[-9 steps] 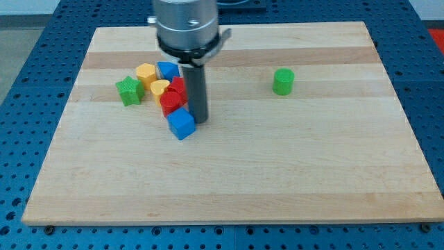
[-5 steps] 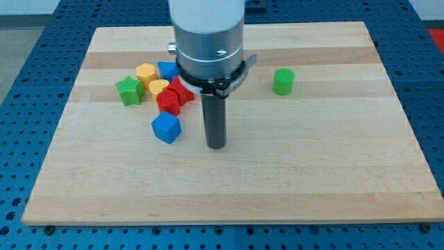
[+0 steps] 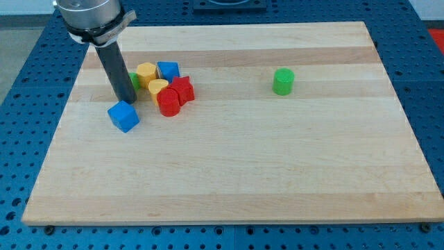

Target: Place the blue cube left to the red circle

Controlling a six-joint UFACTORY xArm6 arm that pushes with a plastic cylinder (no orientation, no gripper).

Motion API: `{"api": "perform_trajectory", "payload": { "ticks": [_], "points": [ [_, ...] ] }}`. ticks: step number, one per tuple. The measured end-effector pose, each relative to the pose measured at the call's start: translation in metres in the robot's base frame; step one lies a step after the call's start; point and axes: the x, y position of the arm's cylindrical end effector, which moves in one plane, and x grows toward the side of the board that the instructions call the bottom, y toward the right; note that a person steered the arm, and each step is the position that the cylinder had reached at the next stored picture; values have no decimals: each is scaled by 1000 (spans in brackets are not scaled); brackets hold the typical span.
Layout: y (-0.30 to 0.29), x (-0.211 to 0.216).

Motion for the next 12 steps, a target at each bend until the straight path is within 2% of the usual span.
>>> {"api": "perform_trajectory", "payload": {
  "ticks": [2, 3, 4, 5, 6, 7, 8, 12],
  "points": [
    [58, 73],
    [58, 74],
    [53, 126],
    [20, 174],
    [-21, 151],
    [-37, 125],
    [-37, 94],
    [-12, 66]
  ]
}}
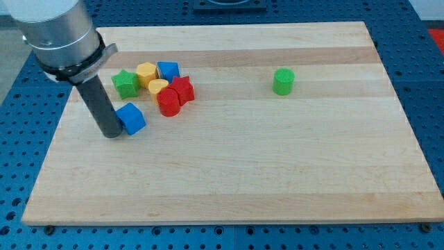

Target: Place the blue cube left to the red circle

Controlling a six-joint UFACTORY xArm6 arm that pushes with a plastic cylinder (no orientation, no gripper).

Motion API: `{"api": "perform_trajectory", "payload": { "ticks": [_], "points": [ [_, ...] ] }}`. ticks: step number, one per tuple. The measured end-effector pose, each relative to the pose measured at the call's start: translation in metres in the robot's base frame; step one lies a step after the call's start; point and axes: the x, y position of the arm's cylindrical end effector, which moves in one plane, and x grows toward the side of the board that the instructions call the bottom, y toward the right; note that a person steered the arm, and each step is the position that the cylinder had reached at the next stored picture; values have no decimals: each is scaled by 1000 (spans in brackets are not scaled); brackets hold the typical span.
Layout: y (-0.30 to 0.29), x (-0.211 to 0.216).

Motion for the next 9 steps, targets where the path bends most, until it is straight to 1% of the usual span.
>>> {"api": "perform_trajectory", "payload": {
  "ticks": [3, 4, 9],
  "points": [
    [3, -5],
    [3, -33],
    [12, -39]
  ]
}}
